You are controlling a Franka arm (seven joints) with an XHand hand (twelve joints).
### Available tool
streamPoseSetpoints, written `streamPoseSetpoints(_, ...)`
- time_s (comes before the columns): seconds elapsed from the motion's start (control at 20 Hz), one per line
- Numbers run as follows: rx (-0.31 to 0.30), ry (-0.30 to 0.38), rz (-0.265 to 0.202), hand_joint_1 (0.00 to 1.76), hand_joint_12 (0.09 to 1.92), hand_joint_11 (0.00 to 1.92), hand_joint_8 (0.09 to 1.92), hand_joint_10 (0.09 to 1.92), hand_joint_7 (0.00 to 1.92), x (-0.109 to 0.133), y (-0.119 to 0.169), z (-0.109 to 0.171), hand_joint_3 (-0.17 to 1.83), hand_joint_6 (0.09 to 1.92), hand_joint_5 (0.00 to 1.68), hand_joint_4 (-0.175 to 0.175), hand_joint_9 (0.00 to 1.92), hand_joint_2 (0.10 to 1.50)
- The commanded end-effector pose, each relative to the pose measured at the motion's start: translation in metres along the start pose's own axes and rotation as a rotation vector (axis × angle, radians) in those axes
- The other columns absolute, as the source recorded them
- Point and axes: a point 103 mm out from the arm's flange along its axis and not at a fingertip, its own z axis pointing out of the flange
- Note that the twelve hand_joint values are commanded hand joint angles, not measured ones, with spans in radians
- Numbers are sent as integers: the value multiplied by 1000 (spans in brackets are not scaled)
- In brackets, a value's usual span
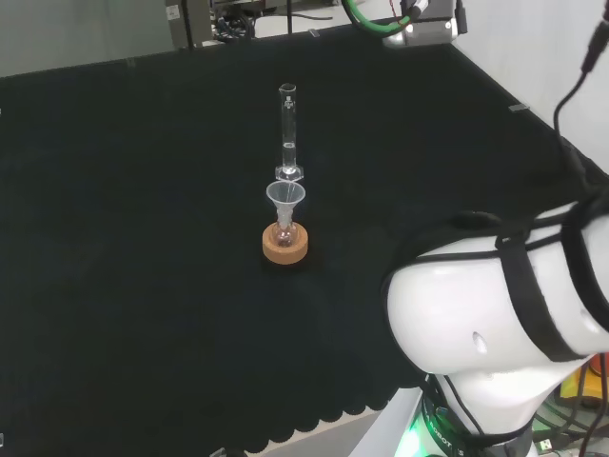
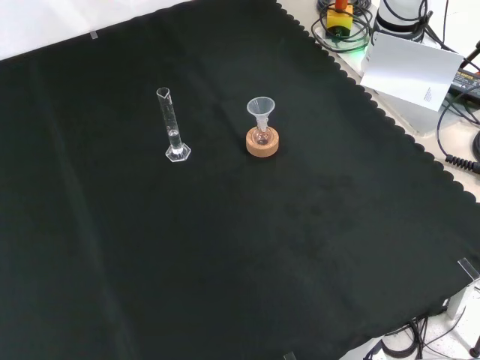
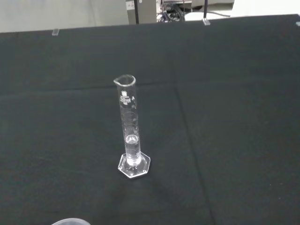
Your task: Pick up the graduated cylinder.
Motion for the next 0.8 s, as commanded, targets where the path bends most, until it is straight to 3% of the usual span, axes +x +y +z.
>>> streamPoseSetpoints(0.05,-17,47,-17,269,1376,73,547,87,57,-26,86,48,-25,87,293,-29,487,1322)
streamPoseSetpoints(0.45,16,108,-55,463,1378,99,563,87,98,-18,146,95,-58,87,345,-29,519,1263)
streamPoseSetpoints(0.8,55,151,-80,480,1374,104,559,87,90,-13,158,127,-72,87,333,-31,514,1244)
